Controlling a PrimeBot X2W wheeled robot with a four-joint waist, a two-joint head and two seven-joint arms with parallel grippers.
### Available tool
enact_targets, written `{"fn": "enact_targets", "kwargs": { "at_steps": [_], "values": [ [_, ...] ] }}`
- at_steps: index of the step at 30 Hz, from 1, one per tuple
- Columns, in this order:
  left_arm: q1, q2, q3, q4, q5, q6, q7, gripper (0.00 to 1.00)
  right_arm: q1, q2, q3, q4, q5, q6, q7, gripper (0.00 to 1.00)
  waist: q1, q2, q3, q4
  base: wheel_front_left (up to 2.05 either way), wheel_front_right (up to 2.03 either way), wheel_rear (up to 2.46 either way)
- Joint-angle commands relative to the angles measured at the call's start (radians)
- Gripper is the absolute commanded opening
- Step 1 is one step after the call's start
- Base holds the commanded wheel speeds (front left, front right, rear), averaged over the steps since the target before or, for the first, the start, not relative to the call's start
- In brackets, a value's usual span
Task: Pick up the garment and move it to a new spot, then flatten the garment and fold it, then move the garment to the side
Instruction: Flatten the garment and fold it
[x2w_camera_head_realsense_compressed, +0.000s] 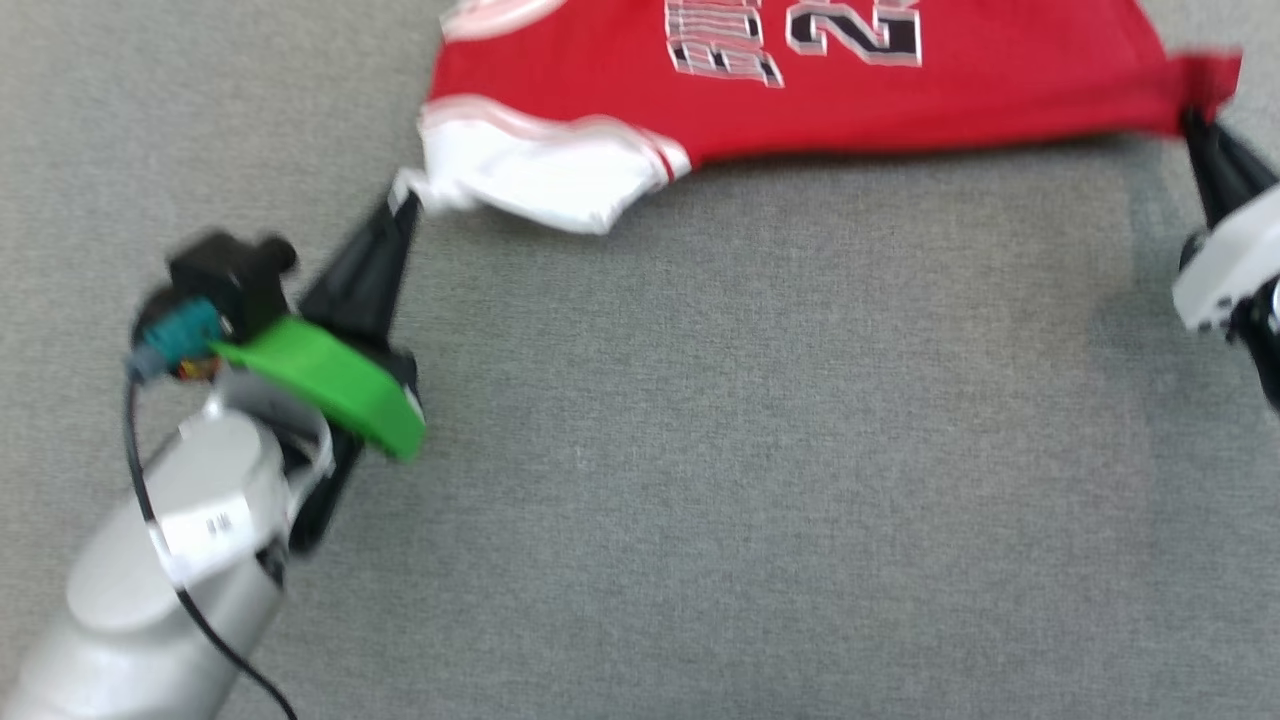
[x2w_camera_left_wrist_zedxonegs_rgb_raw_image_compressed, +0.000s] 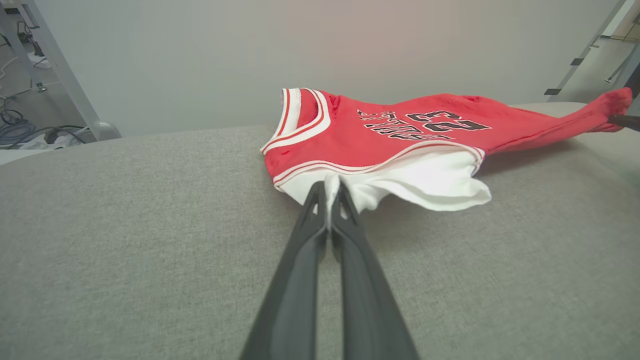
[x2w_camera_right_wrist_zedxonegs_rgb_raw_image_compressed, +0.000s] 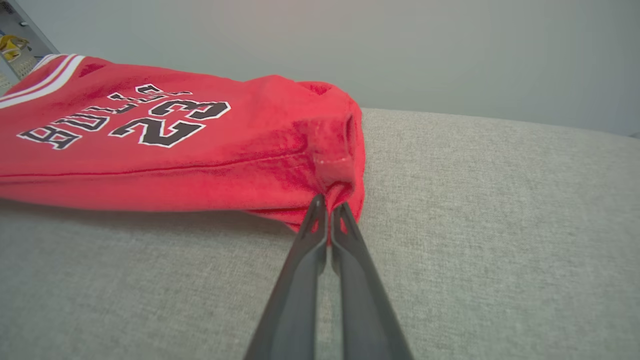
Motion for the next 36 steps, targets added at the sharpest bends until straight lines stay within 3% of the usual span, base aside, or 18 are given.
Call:
{"fn": "enact_targets", "kwargs": {
  "at_steps": [1,11,20,26,36],
  "values": [
    [0.056,0.016,-0.012,-0.022,-0.01,0.015,0.006,0.0,0.049,-0.015,0.008,0.001,0.022,-0.008,0.012,0.0,0.0001,0.0,-0.099,0.037,0.0,0.0,0.0],
    [0.324,0.048,-0.083,-0.093,-0.037,0.07,0.029,0.0,0.327,-0.044,0.021,-0.028,0.167,-0.008,0.091,0.0,0.0001,0.0,-0.242,0.045,0.0,0.0,0.0],
    [0.464,0.082,-0.121,-0.121,-0.067,0.075,0.04,0.0,0.529,-0.084,0.006,-0.176,0.246,-0.008,0.142,0.0,0.0001,0.0,-0.332,0.036,0.0,0.0,0.0],
    [0.567,0.127,-0.141,-0.181,-0.096,0.088,0.069,0.0,0.677,-0.1,-0.035,-0.289,0.247,-0.008,0.174,0.0,0.0001,0.0,-0.376,0.025,0.0,0.0,0.0],
    [0.716,0.205,-0.186,-0.325,-0.147,0.104,0.134,0.0,0.928,-0.073,-0.17,-0.443,0.26,-0.008,0.268,0.0,0.0001,0.0,-0.421,0.014,0.0,0.0,0.0]
  ]
}}
